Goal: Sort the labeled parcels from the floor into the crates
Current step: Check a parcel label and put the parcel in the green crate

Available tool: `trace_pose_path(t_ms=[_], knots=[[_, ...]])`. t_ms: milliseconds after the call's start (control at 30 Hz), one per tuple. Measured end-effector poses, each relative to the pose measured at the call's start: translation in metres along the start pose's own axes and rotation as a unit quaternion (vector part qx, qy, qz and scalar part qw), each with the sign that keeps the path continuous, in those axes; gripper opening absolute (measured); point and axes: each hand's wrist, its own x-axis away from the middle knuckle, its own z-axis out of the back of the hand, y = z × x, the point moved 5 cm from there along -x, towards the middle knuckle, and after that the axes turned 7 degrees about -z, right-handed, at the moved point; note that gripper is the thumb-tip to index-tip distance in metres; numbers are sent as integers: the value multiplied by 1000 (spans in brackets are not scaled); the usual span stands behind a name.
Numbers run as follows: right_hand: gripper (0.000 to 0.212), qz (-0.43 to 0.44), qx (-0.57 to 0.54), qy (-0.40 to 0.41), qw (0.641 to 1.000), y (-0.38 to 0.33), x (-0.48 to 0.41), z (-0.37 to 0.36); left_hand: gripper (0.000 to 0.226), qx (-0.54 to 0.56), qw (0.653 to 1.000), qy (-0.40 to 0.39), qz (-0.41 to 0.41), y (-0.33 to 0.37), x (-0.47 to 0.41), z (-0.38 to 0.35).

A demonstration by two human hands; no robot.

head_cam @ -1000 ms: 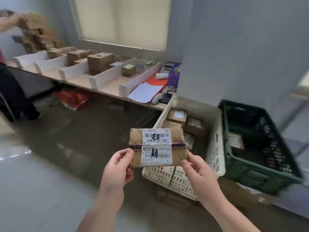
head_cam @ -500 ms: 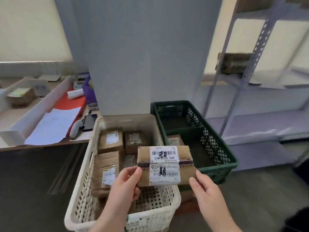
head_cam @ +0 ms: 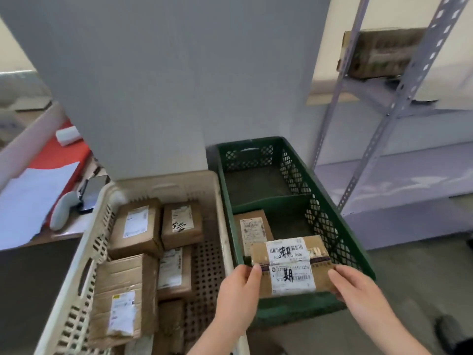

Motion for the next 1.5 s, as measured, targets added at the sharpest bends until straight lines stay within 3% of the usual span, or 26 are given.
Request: trace_pose_path(t_ms=[33,167,300,600,700,867,967,1033,1067,1167,1333,1500], knots=[[17,-10,33,-18,999,-5,-20,4,39,-28,1000,-4,9,1,-14,-11],[25,-109,94,-119,982,0,-105,4,33,-134,988,-50,59,-7,-61,-57],[30,-184,99,-195,958,23,-156,-15,25,-169,973,-77,138,-27,-84,-86],[19,-164,135,-217,953,44,-202,-72,32,-221,946,-70,227,-50,-110,-104],[20,-142,191,-211,948,54,-214,-87,31,-166,939,-32,300,-60,-108,-114],[16,-135,230,-215,939,61,-217,-107,23,-379,880,-122,257,-68,-110,-127],[18,-129,248,-208,937,63,-216,-113,25,-315,901,-93,284,-75,-106,-130],[23,-125,254,-203,937,65,-218,-114,29,-100,935,46,337,-76,-101,-131],[23,-125,251,-202,939,66,-219,-115,31,-76,938,92,326,-75,-99,-129],[18,-130,232,-206,942,69,-221,-115,31,-168,940,98,279,-71,-99,-128],[14,-146,194,-209,947,71,-221,-116,15,-213,947,59,232,-67,-94,-135],[20,-163,164,-206,951,76,-216,-118,34,-266,933,-19,240,-80,-97,-138]])
